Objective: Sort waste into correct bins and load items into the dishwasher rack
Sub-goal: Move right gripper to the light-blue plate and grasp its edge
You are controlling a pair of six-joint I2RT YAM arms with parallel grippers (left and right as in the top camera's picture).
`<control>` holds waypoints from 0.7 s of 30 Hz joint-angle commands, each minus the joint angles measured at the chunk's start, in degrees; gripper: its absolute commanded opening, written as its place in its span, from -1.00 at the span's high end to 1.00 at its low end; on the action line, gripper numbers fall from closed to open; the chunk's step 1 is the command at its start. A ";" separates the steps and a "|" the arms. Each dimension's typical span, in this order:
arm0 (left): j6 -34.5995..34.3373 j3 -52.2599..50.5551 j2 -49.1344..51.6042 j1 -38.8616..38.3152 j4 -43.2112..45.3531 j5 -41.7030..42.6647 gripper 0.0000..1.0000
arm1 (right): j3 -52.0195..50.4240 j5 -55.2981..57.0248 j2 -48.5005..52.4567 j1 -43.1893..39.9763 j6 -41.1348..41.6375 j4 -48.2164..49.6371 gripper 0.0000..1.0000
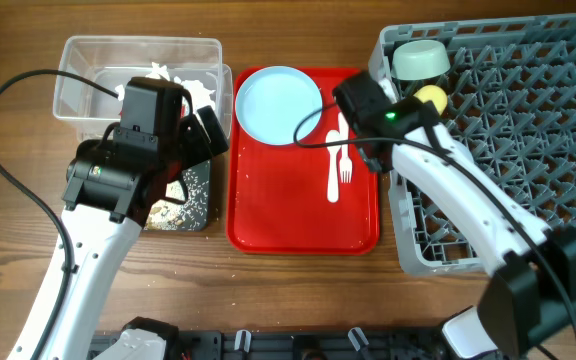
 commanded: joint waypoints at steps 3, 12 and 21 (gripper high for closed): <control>0.28 0.28 0.07 0.35 0.09 0.26 -1.00 | 2.43 -36.81 -4.55 0.17 0.31 9.35 -0.99; 0.28 0.28 0.07 0.35 0.09 0.26 -1.00 | -1.73 -40.92 4.42 0.31 25.44 25.64 -0.25; 0.28 0.28 0.07 0.35 0.09 0.26 -1.00 | -1.73 -32.13 16.02 1.79 38.40 28.17 0.07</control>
